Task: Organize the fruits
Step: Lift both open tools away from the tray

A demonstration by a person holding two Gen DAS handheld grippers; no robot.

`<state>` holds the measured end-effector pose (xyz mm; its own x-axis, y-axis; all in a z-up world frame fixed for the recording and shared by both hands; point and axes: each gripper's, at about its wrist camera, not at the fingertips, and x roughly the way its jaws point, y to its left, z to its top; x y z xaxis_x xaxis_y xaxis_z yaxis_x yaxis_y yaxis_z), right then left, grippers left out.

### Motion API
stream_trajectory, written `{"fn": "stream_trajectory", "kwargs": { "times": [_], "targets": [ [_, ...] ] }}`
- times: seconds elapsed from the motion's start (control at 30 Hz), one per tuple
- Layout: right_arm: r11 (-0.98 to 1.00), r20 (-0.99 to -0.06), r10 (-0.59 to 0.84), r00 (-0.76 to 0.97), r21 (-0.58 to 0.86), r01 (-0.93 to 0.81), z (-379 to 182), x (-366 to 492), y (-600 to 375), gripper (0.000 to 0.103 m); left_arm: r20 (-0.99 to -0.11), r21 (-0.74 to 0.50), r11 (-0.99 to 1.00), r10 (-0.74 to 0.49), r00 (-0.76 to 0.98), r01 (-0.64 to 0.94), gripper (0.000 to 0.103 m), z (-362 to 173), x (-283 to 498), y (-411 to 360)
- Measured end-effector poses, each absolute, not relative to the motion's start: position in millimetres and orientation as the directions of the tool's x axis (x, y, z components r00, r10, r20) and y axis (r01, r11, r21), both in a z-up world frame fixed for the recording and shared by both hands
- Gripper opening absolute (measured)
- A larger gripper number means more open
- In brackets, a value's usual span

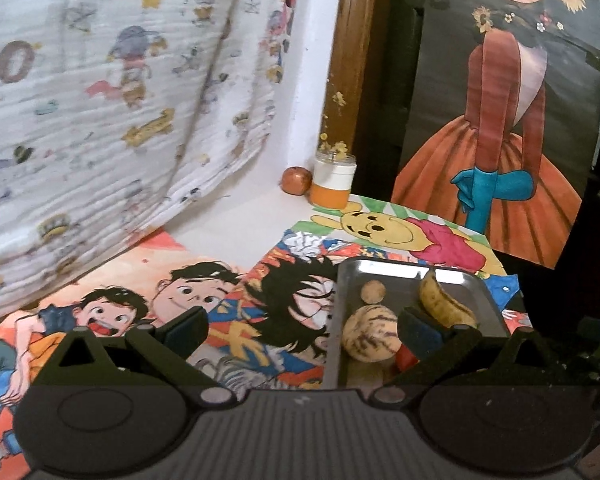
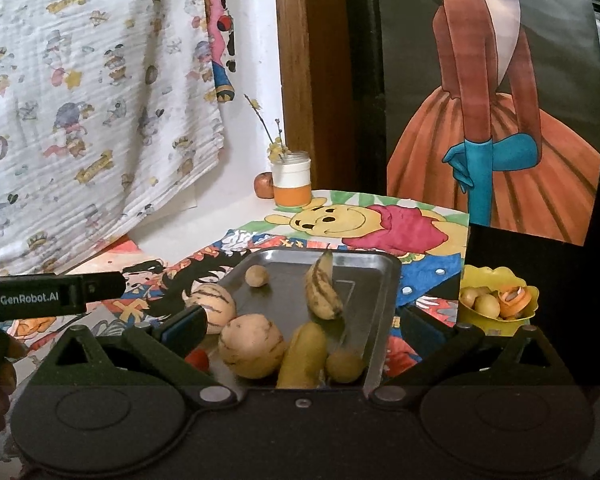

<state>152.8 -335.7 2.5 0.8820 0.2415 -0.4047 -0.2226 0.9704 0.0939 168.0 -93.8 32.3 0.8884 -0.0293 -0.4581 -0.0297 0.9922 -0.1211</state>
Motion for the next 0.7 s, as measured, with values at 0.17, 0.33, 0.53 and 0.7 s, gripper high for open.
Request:
{"fn": "stream_trajectory", "kwargs": {
  "times": [0.17, 0.33, 0.53, 0.7],
  "targets": [
    [0.975, -0.398, 0.221, 0.890, 0.066, -0.213, 7.3, 142.8, -324.5, 0.102, -0.444, -0.116, 0.993, -0.025, 0.896, -0.030, 0.103, 33.0, 155.0, -88.2],
    [0.978, -0.385, 0.201, 0.901, 0.032, -0.205, 11.6, 132.3, -312.7, 0.102, -0.417, -0.120, 0.992, -0.013, 0.909, -0.041, 0.103, 37.2, 142.3, -82.4],
    [0.982, -0.378, 0.183, 0.907, 0.020, -0.190, 12.1, 118.6, -302.2, 0.102, -0.396, -0.131, 0.990, -0.008, 0.918, -0.048, 0.103, 38.9, 128.2, -74.8],
    [0.987, -0.352, 0.155, 0.923, 0.013, -0.160, 9.6, 104.0, -297.7, 0.102, -0.380, -0.169, 0.984, -0.017, 0.925, -0.052, 0.103, 38.2, 115.6, -64.8]
  ]
}}
